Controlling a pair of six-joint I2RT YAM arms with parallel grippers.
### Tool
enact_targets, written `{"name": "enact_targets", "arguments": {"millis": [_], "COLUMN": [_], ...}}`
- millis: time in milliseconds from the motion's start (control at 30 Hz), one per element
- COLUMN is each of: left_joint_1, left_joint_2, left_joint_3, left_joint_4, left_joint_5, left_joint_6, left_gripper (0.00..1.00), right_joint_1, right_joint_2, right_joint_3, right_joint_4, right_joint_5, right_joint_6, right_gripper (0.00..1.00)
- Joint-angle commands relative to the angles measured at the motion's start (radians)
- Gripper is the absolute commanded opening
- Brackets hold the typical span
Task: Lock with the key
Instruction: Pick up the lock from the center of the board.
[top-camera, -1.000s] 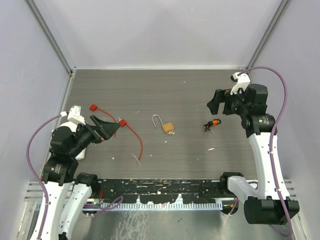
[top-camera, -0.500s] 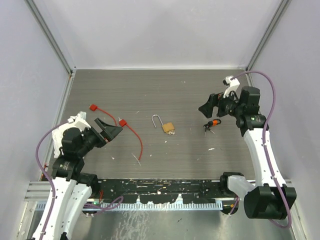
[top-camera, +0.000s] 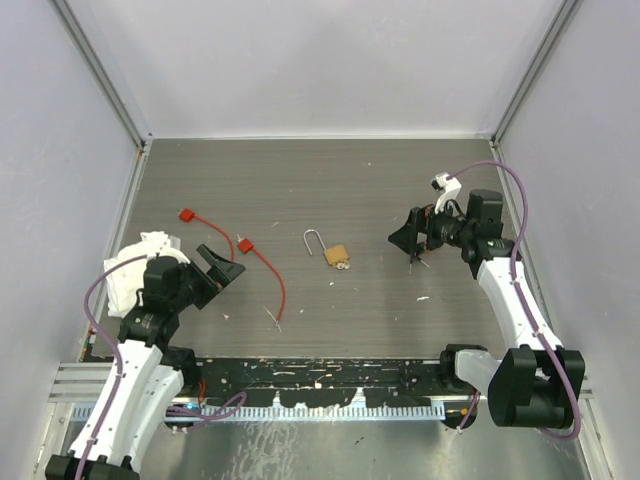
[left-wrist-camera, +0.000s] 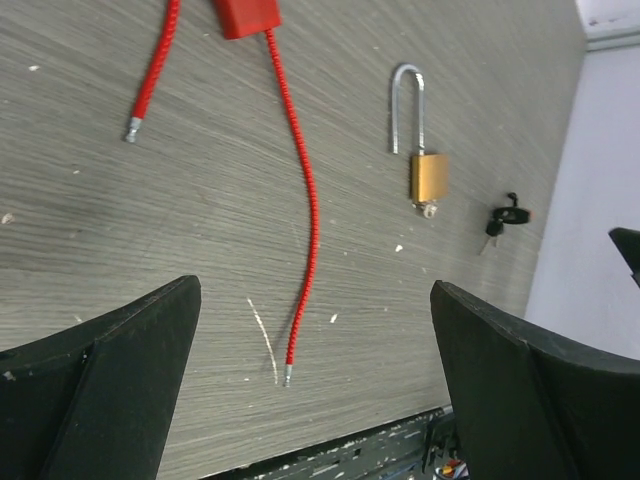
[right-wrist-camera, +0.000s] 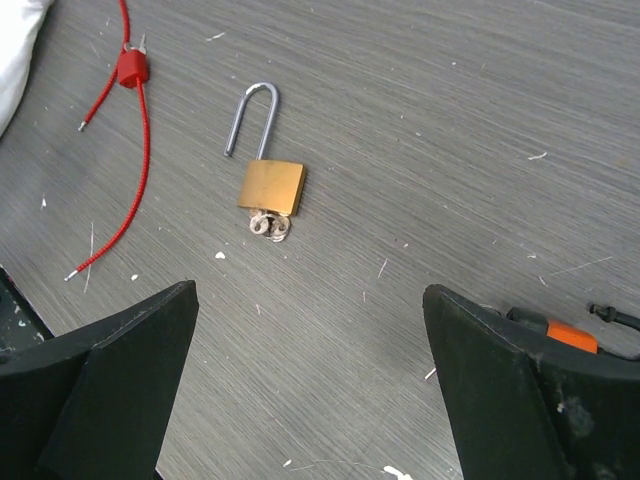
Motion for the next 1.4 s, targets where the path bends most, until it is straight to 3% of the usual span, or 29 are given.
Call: {"name": "enact_targets", "arguments": {"millis": [0, 533, 700, 1133, 1367], "left_joint_1": [-0.009, -0.153, -0.154, -0.161, -0.338], "left_joint_2": [0.042, 0.234, 0.270, 0.322, 0.457], "left_joint_3": [0.007, -0.012, -0.071, 0.049, 0.237], "left_joint_4": [0.084, 0.247, 0.416, 0.210, 0.036], "left_joint_5": [-0.069, -0.184, -0.140, -0.234, -0.448], "left_joint_6": [0.004, -0.036, -0.109, 0.012, 0.135], "left_gripper": [1.00, 0.98, 0.98, 0.98, 0.98], "right_joint_1": [-0.003, -0.002, -0.004, -0.004, -0.004], "right_joint_2": [0.008, 0.003, 0.007, 0.013, 0.016], "right_joint_3": [0.010, 0.001, 0.015, 0.035, 0.037], "right_joint_4": [0.031, -0.002, -0.025, -0.062, -0.067], "right_joint_5": [-0.009, -0.102, -0.107, -0.101, -0.102], "right_joint_6": [-0.050, -0.165, -0.191, -0.220, -0.224], "right_gripper": [1.00, 1.00, 1.00, 1.00, 1.00]}}
